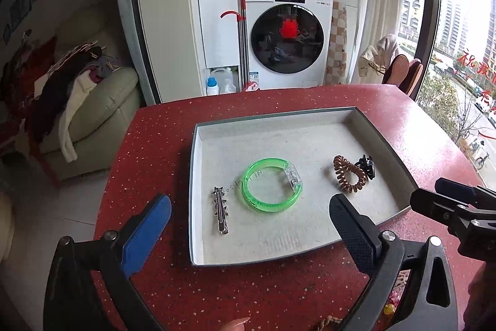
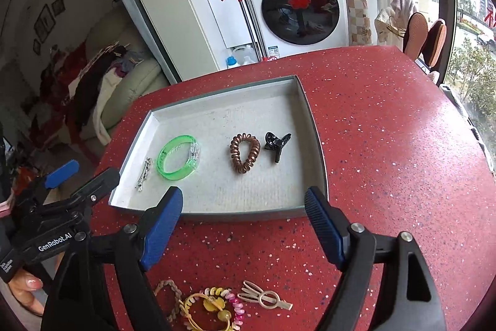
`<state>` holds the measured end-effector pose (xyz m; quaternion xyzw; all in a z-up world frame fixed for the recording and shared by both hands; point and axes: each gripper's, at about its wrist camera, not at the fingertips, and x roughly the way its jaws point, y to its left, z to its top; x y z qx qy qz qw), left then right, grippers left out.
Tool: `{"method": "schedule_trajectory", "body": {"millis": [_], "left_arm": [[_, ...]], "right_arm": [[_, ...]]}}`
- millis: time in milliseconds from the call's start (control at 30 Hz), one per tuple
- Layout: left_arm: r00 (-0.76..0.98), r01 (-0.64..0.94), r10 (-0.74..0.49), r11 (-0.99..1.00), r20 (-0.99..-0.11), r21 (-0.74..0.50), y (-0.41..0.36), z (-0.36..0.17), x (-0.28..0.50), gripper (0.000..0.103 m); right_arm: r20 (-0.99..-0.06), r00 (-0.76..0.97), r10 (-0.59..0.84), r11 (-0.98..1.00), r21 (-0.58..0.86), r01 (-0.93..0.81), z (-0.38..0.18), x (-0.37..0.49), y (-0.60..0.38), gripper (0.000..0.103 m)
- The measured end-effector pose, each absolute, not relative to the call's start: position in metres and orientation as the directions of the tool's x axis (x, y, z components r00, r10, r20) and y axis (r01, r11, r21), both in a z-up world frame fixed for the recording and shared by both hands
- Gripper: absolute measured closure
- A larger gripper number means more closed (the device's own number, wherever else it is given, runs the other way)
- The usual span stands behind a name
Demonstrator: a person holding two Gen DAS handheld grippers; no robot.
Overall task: Organize jewelry
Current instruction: 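Withdraw both open tools from the tray toward the remaining jewelry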
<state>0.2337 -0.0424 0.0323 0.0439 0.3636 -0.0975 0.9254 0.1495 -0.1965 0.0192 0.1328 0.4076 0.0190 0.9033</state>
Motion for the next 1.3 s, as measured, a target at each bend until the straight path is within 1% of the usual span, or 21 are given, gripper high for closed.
{"method": "schedule_trajectory", "body": {"millis": [233,267,300,333,400,500,800,933,1100,1300], "left_arm": [[0.707,0.209,-0.167,0.978,-0.687,-0.023,-0.025,0.031,0.195,0.000],[0.702,0.211,-0.170,0.977,-0.691,-0.026,-0.024,0.029,0.189,0.000],[0.698,0.212,-0.175,0.977,-0.694,-0.034,-0.022,0.028,0.185,0.000],[0.693,0.211,-0.181,0.977,-0.698,-0.044,-0.021,0.026,0.180,0.000],[0.682,0.213,-0.192,0.975,-0.706,-0.059,-0.019,0.022,0.171,0.000],[0.672,0.219,-0.191,0.974,-0.716,-0.055,-0.020,0.016,0.157,0.000],[0.693,0.181,-0.121,0.983,-0.711,0.008,-0.020,0.011,0.124,0.000],[0.690,0.170,-0.106,0.985,-0.716,0.018,-0.018,0.007,0.116,0.000],[0.652,0.165,-0.119,0.986,-0.749,-0.013,-0.010,-0.006,0.113,0.000],[0.612,0.133,-0.088,0.991,-0.786,-0.007,0.002,-0.026,0.108,0.000]], "right_arm": [[-0.744,0.665,0.057,0.985,0.151,0.085,0.020,0.112,-0.185,0.017],[-0.739,0.672,0.046,0.987,0.137,0.083,0.021,0.106,-0.183,0.011],[-0.735,0.677,0.035,0.989,0.123,0.083,0.022,0.101,-0.182,0.003],[-0.722,0.691,0.023,0.991,0.109,0.081,0.023,0.095,-0.180,0.000],[-0.707,0.707,-0.004,0.994,0.074,0.079,0.025,0.086,-0.174,0.000],[-0.715,0.699,-0.017,0.996,0.046,0.072,0.026,0.077,-0.167,0.000],[-0.732,0.680,-0.041,0.996,0.023,0.084,0.025,0.055,-0.164,0.000],[-0.737,0.675,-0.031,0.996,0.033,0.082,0.023,0.049,-0.164,0.000],[-0.754,0.657,-0.017,0.995,0.052,0.085,0.013,0.041,-0.167,0.000],[-0.803,0.596,0.024,0.988,0.109,0.107,-0.016,0.029,-0.176,0.000]]}}
